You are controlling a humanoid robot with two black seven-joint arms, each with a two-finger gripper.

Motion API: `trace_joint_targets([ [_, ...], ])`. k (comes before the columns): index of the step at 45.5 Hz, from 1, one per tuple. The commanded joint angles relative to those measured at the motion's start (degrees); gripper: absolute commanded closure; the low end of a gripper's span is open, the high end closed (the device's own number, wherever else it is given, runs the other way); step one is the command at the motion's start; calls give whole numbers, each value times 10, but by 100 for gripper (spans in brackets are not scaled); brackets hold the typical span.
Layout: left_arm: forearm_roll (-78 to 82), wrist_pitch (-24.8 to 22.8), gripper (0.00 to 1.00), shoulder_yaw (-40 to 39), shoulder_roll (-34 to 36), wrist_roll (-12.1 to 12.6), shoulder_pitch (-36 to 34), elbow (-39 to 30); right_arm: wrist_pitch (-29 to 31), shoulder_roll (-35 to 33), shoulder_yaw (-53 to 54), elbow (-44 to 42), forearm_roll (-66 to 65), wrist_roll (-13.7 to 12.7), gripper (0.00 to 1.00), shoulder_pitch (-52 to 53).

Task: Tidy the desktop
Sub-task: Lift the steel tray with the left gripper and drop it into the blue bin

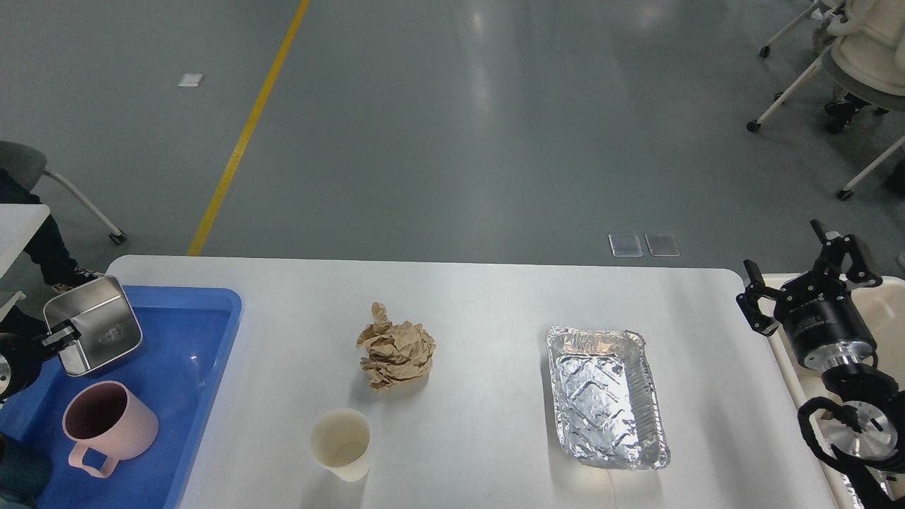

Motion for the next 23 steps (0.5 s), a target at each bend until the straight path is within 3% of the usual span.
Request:
trace_joint_targets([
  [1,1,5,18,0,-1,-2,-3,1,0,-1,1,1,0,0,0,-1],
  [9,0,0,4,-2,-1,-2,-8,-1,1,-1,1,1,0,0,0,-1],
  [23,1,-2,3,0,-1,-4,-5,-4,1,-2,1,0,0,0,0,-2],
])
